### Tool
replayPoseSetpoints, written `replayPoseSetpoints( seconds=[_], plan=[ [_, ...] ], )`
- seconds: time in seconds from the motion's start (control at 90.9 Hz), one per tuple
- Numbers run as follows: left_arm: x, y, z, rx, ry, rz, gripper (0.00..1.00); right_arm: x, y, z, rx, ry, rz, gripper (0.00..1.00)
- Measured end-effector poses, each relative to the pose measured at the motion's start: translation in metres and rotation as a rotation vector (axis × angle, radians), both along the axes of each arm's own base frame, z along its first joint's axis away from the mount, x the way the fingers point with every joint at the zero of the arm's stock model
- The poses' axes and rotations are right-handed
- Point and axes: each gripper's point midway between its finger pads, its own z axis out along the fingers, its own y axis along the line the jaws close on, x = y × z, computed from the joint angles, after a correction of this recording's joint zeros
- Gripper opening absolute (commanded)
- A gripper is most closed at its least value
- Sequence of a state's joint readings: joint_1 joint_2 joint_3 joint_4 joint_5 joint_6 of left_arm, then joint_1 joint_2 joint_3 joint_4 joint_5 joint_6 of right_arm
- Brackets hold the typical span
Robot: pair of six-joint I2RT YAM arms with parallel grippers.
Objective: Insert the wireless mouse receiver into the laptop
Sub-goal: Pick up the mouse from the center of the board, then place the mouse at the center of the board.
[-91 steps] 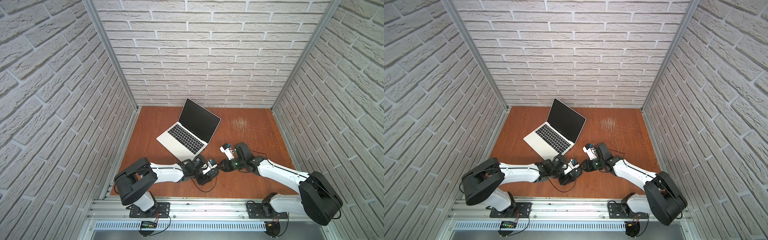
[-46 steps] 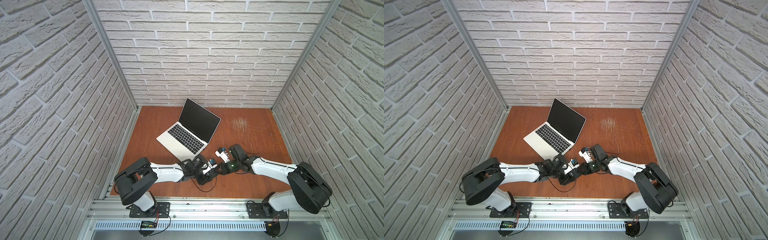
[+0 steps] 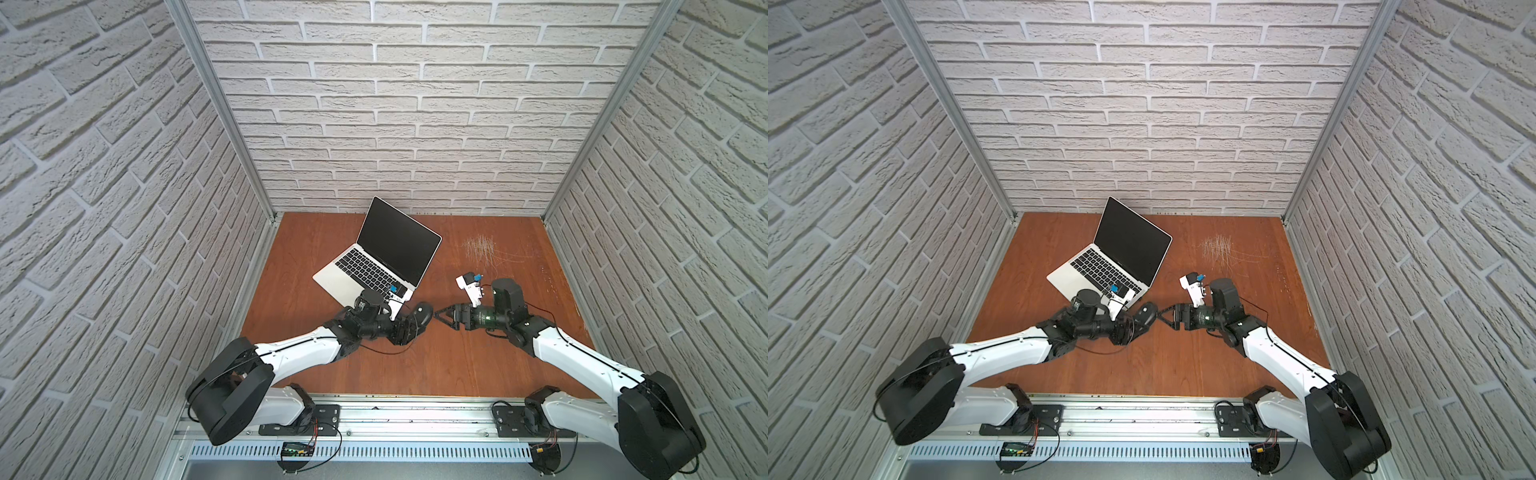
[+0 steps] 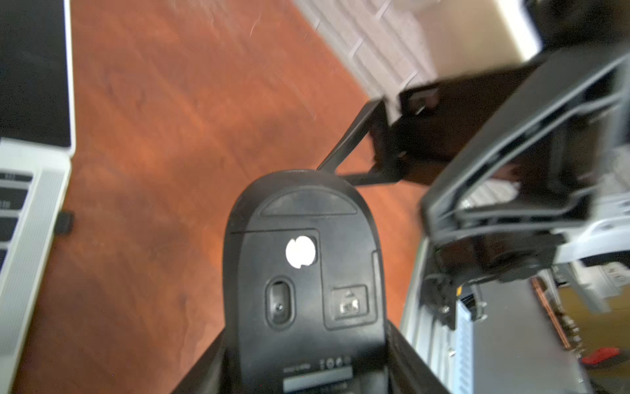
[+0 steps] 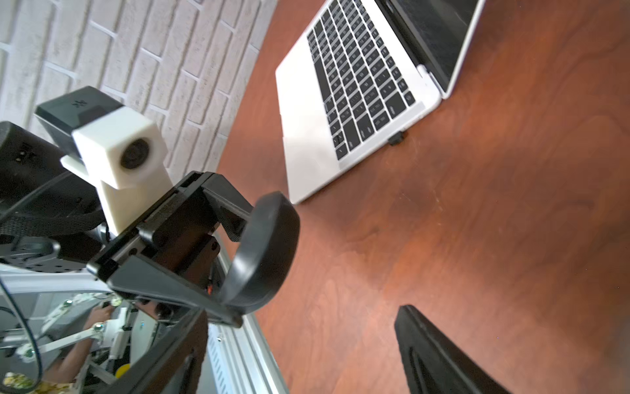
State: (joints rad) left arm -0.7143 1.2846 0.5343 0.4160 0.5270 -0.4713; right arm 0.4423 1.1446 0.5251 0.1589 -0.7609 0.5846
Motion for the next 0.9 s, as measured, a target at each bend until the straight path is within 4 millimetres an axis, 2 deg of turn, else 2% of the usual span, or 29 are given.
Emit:
replayPoseSetpoints(
  seconds=[0.099,0.231,0.308,0.363,0.506,0.682,0.715,0.814,0.836,0.869,0.902],
  plan=[
    [-0.003,-0.008,0.029,-0.12,0.029,-0.023,0.1,0.0,0.01,0.03,0.121,-0.033,0.041,0.95],
    [-0.01,-0.015,0.053,-0.229,0.072,-0.066,0.1,-0.002,0.02,0.07,0.235,-0.088,0.102,0.97],
    [-0.013,-0.017,0.066,-0.279,0.083,-0.087,0.1,-0.007,0.026,0.09,0.272,-0.123,0.148,0.93],
    [-0.014,-0.018,0.074,-0.311,0.088,-0.098,0.1,-0.012,0.031,0.101,0.29,-0.144,0.185,0.87],
    [-0.02,-0.02,0.092,-0.376,0.085,-0.137,0.1,-0.019,0.037,0.108,0.303,-0.156,0.222,0.58],
    [-0.021,-0.021,0.09,-0.379,0.109,-0.147,0.1,-0.018,0.037,0.105,0.291,-0.137,0.209,0.41],
    [-0.021,-0.021,0.089,-0.378,0.115,-0.151,0.13,-0.018,0.038,0.104,0.286,-0.136,0.211,0.4],
    [-0.021,-0.022,0.087,-0.378,0.124,-0.152,0.41,-0.018,0.038,0.103,0.272,-0.139,0.213,0.37],
    [-0.021,-0.021,0.087,-0.378,0.124,-0.149,0.5,-0.017,0.038,0.102,0.266,-0.139,0.212,0.37],
    [-0.02,-0.02,0.085,-0.378,0.125,-0.145,0.7,-0.017,0.038,0.101,0.257,-0.138,0.213,0.36],
    [-0.02,-0.02,0.084,-0.379,0.122,-0.143,0.79,-0.017,0.039,0.099,0.246,-0.139,0.213,0.35]
  ],
)
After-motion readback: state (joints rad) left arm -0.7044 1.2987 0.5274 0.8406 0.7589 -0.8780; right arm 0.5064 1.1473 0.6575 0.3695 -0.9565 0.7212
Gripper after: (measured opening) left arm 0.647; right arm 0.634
